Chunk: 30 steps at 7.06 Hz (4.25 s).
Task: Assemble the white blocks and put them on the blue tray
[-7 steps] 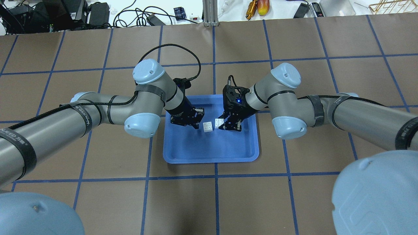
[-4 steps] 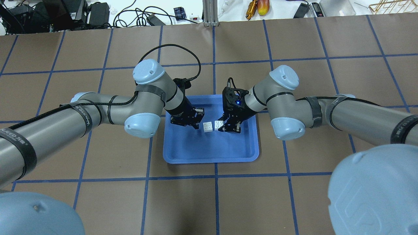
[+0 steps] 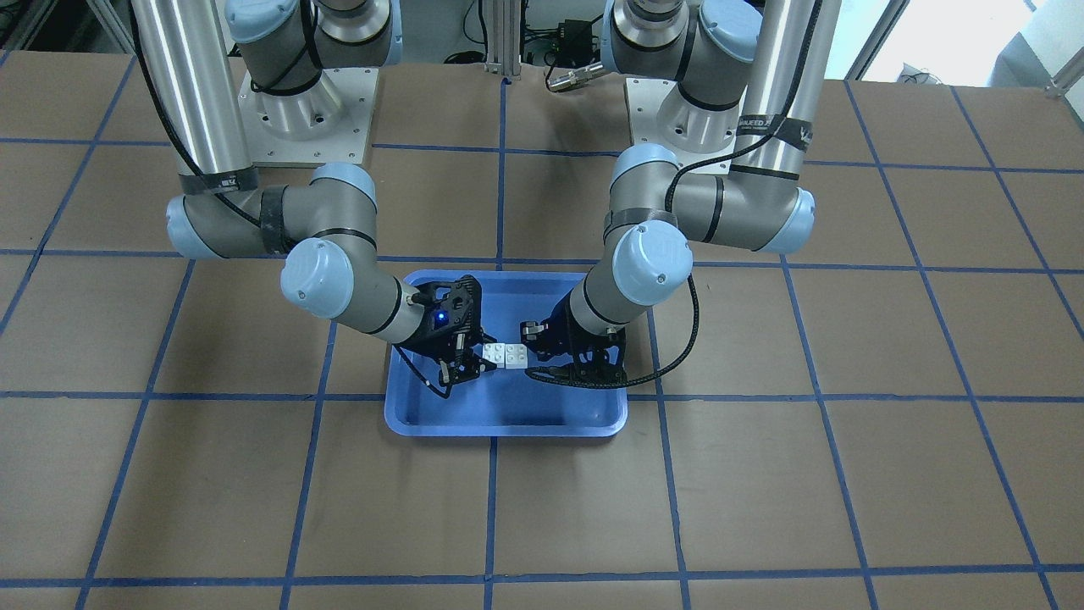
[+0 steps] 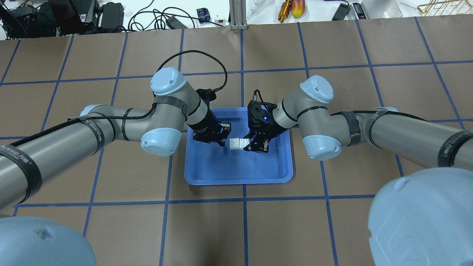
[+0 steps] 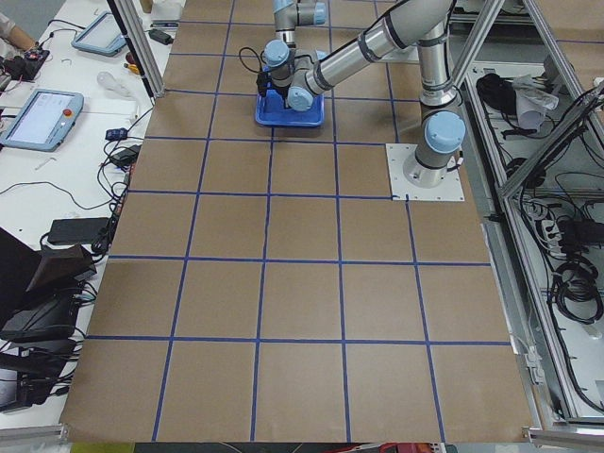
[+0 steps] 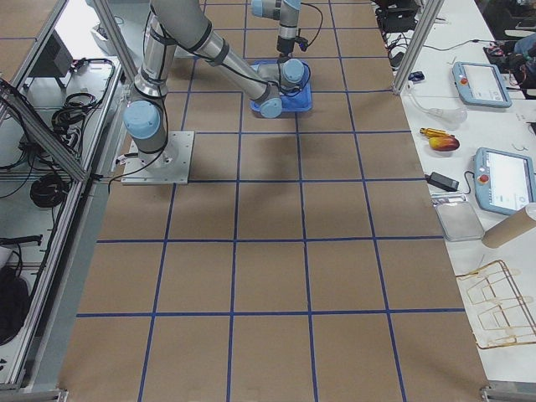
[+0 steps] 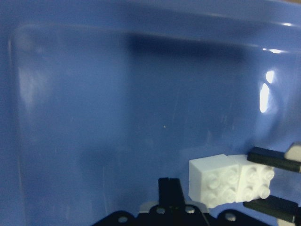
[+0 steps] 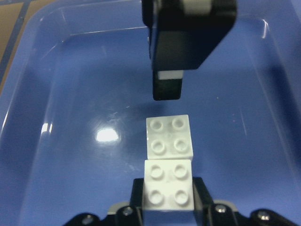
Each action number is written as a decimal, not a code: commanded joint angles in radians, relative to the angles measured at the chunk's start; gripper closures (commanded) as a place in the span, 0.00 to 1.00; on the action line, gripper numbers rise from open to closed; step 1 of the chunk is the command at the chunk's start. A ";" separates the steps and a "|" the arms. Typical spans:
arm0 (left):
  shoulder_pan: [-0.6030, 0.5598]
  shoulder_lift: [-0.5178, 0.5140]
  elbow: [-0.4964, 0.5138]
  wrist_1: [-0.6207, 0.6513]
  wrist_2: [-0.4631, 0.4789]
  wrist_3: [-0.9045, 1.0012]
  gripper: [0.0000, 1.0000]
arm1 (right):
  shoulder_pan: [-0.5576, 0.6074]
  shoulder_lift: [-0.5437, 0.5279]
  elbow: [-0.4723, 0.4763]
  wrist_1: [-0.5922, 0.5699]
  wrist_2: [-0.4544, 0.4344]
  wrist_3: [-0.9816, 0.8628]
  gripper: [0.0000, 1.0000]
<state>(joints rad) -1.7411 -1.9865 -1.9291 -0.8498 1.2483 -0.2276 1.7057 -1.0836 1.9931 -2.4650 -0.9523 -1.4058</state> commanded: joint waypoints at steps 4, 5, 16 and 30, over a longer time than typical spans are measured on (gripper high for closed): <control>0.000 0.000 -0.001 0.000 -0.001 -0.001 1.00 | 0.000 -0.018 -0.002 0.003 -0.003 0.115 0.10; -0.003 0.000 0.001 0.002 -0.001 -0.002 1.00 | -0.001 -0.066 -0.002 0.012 -0.003 0.255 0.00; -0.012 0.052 0.062 0.017 0.014 -0.013 1.00 | -0.181 -0.485 -0.393 0.949 -0.540 1.482 0.00; 0.160 0.429 0.355 -0.630 0.344 0.260 0.00 | -0.156 -0.549 -0.385 0.962 -0.611 1.601 0.00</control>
<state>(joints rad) -1.5853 -1.5601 -1.5764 -1.4765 1.5927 0.0386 1.5507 -1.6338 1.6088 -1.5069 -1.5624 0.1949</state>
